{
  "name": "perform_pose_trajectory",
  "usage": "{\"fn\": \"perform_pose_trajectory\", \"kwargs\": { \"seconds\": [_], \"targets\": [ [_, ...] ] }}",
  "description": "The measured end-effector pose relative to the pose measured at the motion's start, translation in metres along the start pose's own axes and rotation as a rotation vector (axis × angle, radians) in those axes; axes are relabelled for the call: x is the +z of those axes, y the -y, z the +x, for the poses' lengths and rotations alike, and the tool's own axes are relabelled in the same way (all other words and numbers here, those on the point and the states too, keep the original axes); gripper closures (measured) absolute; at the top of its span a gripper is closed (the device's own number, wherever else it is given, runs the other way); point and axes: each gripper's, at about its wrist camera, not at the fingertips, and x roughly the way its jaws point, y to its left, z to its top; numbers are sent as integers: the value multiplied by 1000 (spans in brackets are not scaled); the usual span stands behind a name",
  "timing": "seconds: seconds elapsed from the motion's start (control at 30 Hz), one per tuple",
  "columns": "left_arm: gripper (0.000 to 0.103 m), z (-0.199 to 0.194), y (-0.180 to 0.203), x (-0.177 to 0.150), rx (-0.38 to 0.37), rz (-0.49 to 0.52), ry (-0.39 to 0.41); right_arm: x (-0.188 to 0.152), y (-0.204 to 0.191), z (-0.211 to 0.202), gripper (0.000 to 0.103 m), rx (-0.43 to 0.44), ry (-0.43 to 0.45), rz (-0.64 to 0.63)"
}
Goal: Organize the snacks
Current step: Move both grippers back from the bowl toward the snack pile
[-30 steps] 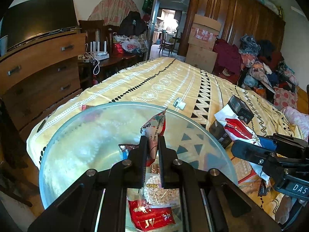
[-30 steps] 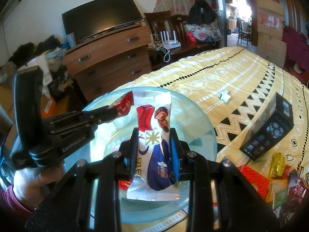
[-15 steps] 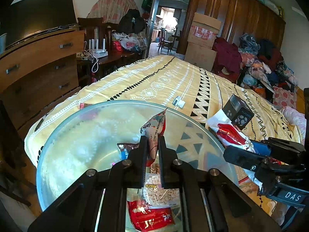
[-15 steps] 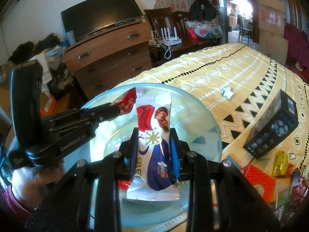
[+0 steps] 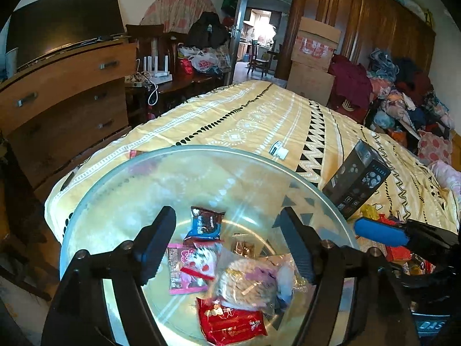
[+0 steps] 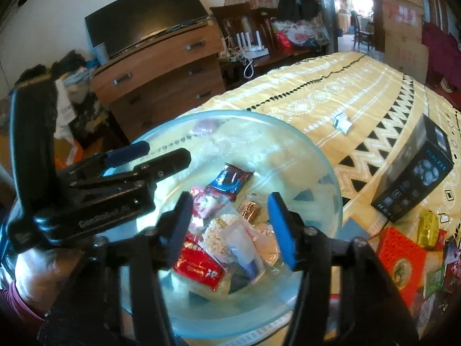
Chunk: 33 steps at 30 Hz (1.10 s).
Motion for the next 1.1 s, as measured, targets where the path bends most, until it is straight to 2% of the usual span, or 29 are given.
{"fn": "perform_pose_trajectory", "kwargs": {
  "seconds": [0.1, 0.17, 0.23, 0.3, 0.37, 0.47, 0.53, 0.6, 0.67, 0.73, 0.83, 0.87, 0.93, 1.03, 1.07, 1.1],
  "targets": [
    [27, -6, 0, 2, -5, -6, 22, -3, -5, -17, 47, -16, 53, -6],
    [27, -21, 3, 2, -38, -15, 68, -15, -10, -43, 47, -32, 128, -36],
    [27, -43, 18, -1, -106, 7, 124, -35, -12, -71, 45, -85, 201, -66],
    [27, -65, 43, -5, -188, 72, 166, -65, -3, -95, 37, -130, 239, -49],
    [27, -84, 68, -15, -304, 127, 177, -105, 21, -114, 32, -202, 232, 4],
    [27, -105, 110, -40, -471, 224, 167, -172, 73, -124, 32, -286, 114, 165],
    [27, -109, 141, -64, -586, 276, 107, -216, 105, -130, 32, -364, 35, 273],
    [27, -106, 172, -91, -673, 333, 31, -255, 129, -144, 32, -410, 2, 366],
    [27, -95, 199, -116, -707, 398, -59, -285, 146, -163, 32, -465, -11, 430],
    [27, -80, 219, -137, -743, 421, -156, -305, 163, -182, 32, -502, -11, 479],
    [27, -60, 238, -155, -737, 434, -257, -322, 202, -213, 30, -592, -6, 522],
    [27, -53, 242, -160, -734, 434, -286, -326, 219, -224, 22, -619, -5, 549],
    [27, -41, 250, -165, -717, 429, -330, -337, 256, -246, 14, -659, -4, 638],
    [27, -29, 253, -173, -711, 414, -365, -356, 315, -277, 13, -611, 73, 865],
    [27, -25, 255, -176, -705, 414, -380, -358, 331, -280, 13, -625, 67, 907],
    [27, -21, 259, -178, -703, 414, -395, -355, 342, -280, 13, -641, 52, 897]
  ]
}}
